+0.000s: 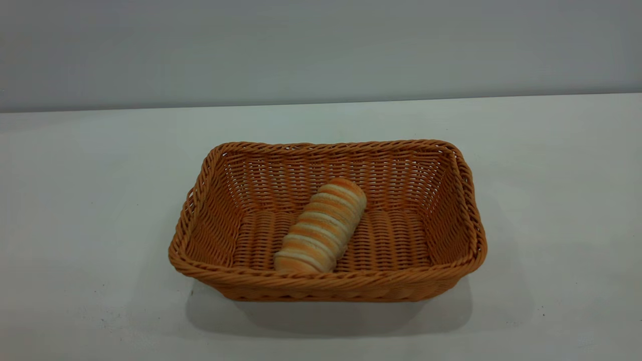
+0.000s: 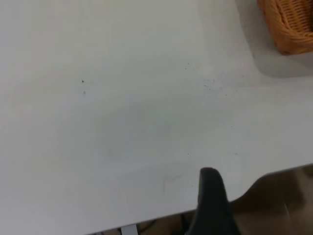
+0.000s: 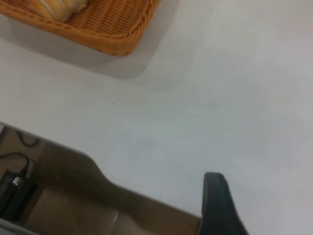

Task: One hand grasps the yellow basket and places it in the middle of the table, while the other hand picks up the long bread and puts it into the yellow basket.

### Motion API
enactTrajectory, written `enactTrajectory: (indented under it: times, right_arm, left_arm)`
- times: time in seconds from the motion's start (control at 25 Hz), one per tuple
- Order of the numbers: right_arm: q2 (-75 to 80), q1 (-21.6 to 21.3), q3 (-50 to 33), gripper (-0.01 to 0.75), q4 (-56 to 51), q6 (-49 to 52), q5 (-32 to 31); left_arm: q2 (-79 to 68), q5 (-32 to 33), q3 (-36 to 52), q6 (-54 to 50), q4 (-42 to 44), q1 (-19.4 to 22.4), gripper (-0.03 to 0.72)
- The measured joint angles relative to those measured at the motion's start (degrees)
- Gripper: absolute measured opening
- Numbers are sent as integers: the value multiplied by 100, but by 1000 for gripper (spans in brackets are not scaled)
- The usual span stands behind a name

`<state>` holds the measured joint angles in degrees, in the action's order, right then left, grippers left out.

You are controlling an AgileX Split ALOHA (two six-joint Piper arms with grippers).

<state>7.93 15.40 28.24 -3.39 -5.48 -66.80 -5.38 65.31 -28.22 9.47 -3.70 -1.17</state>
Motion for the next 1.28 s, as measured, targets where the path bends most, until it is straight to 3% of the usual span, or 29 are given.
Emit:
enactTrajectory:
  times: [0.84, 1.12, 1.28]
  right_arm:
    - [-130, -48, 0, 508, 0, 0, 0]
    - [-881, -1266, 0, 508, 0, 4, -4]
    - [-900, -1427, 0, 508, 0, 4, -4]
  left_arm:
    - [0, -1, 0, 0, -98, 0, 571]
    - [407, -6, 0, 0, -98, 277, 571]
    - [646, 11, 0, 0, -98, 277, 571]
